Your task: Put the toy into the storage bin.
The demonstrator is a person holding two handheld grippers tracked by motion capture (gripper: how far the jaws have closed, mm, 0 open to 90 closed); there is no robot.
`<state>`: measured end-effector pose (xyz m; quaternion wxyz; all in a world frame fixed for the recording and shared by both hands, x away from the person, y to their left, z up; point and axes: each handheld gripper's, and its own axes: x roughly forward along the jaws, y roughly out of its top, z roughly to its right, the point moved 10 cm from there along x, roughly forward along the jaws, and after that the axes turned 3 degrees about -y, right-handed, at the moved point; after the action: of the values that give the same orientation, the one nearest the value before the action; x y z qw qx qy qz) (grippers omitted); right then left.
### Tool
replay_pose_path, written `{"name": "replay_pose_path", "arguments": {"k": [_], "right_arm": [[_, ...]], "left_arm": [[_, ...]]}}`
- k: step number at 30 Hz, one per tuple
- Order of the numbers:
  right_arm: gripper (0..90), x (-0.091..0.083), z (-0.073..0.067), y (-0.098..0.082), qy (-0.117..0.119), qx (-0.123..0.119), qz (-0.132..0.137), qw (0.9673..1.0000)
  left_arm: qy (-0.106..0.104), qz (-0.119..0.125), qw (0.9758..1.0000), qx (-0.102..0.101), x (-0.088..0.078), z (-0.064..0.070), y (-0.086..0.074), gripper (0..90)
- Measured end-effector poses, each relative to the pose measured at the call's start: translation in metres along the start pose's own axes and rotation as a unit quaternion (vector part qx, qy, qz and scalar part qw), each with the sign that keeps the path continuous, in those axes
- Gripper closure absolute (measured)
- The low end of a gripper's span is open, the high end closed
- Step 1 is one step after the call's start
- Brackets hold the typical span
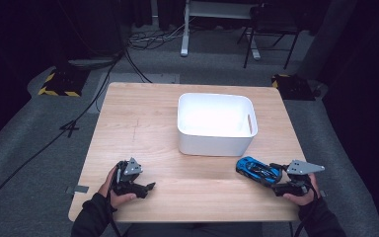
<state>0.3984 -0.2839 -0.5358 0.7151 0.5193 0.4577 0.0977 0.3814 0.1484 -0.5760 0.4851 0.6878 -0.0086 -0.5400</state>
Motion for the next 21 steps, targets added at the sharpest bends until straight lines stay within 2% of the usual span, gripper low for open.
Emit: {"name": "replay_pose_path", "arguments": {"k": [6, 8, 15, 21], "right_arm": [[24.5, -0.009, -0.001, 0.021, -0.006, 0.005, 0.037, 0.9993], [24.5, -0.011, -0.002, 0.028, -0.007, 0.001, 0.045, 0.999], [24.5, -0.016, -0.007, 0.05, -0.007, -0.014, 0.063, 0.9979], [24.4, -0.017, -0.009, 0.065, -0.007, -0.011, 0.07, 0.9975]], "left_arm": [[0.003, 0.0, 1.0, 0.002, 0.0, -0.001, 0.0, 13.0], [0.003, 0.0, 1.0, 0.002, 0.0, -0.001, 0.0, 13.0], [0.002, 0.0, 1.0, 0.001, 0.0, 0.0, 0.0, 13.0], [0.003, 0.0, 1.0, 0.002, 0.0, -0.001, 0.0, 13.0]]}}
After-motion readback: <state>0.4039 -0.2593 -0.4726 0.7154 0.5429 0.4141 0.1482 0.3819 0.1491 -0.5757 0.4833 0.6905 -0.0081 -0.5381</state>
